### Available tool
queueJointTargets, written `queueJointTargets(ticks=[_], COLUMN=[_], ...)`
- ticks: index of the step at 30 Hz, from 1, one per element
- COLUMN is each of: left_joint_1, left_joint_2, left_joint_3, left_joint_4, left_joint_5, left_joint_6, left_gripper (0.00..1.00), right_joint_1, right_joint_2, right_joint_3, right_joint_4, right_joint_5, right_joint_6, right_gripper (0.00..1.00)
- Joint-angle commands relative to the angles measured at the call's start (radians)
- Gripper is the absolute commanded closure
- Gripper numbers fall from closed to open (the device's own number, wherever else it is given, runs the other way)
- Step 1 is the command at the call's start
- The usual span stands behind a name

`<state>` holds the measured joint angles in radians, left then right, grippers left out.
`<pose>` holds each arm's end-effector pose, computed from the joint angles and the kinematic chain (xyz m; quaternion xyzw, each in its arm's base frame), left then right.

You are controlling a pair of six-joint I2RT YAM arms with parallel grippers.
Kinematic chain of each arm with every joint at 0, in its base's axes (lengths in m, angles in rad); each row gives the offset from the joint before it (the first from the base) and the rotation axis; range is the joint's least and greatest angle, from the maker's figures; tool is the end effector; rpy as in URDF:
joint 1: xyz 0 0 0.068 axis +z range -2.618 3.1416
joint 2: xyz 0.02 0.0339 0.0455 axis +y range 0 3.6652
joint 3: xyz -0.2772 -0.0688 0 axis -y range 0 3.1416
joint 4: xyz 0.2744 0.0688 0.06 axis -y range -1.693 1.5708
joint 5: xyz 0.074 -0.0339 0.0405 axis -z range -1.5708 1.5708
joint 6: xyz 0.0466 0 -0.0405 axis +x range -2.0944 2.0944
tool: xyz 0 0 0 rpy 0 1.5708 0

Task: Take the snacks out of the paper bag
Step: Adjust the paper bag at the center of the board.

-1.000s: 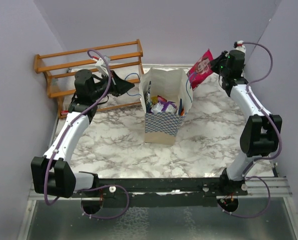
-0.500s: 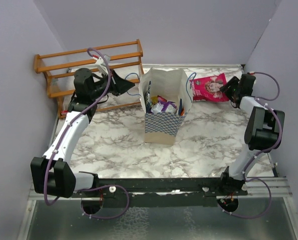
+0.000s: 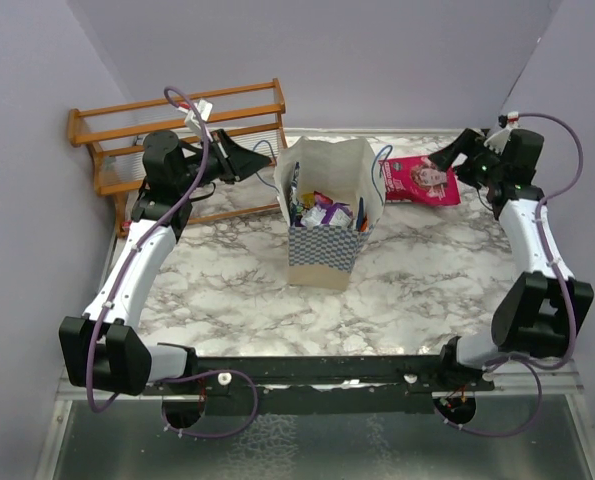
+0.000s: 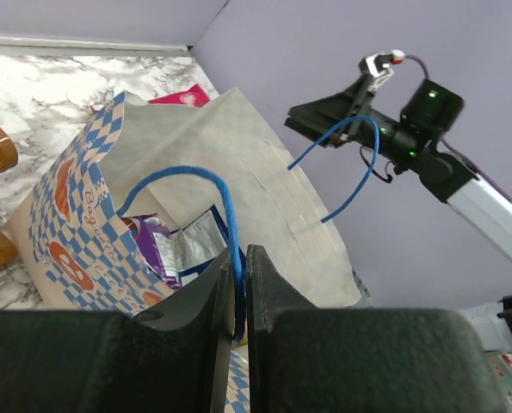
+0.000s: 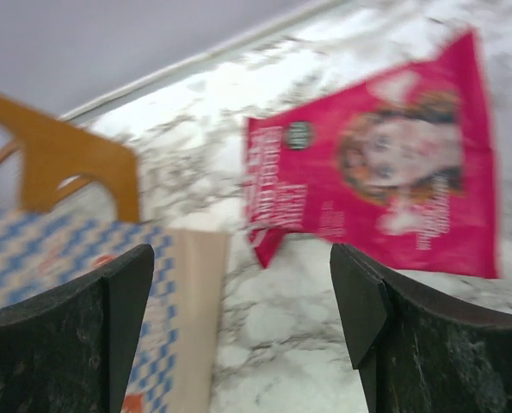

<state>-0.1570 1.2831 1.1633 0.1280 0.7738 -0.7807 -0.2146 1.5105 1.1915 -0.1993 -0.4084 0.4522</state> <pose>0.3191 -0.0835 0.4070 0.0549 0.7029 -0.5341 0.4665 0.3792 -0.0637 0.3033 0.1809 0.8334 0.2324 0.4676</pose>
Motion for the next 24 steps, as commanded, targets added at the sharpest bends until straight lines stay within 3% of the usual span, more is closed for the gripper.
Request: queueJointTargets(ticks=[1,5,9,24], left_joint_1=[0.005,0.005,0.005,0.004], left_joint_2=[0.003,0.015,0.036,0.106], left_joint_3=[0.027,0.038,0.049,0.064], left_joint_4=[0.065,0.079,0.11,0.301], left_joint_5=[0.008,0.008,0.017,0.087], left_joint_6=[-0.085,-0.1,-0.129,-0.27], left_gripper=[0.84,0.81,0.79,0.82], right_joint_1=[0.037,0.111,0.172,0.328], right_joint_2=[-0.146,-0.221,-0.26,-0.258], right_joint_3=[0.035,-0.017,-0.024,0.005], right_joint_4=[-0.071,0.011,0.05,0.188], right_joint_5=[-0.331,-0.527,-0.605,-0.572], right_joint_6=[-0.018,0.041,0.05,0.163], right_gripper=[0.16,0.16,0.14,0.09])
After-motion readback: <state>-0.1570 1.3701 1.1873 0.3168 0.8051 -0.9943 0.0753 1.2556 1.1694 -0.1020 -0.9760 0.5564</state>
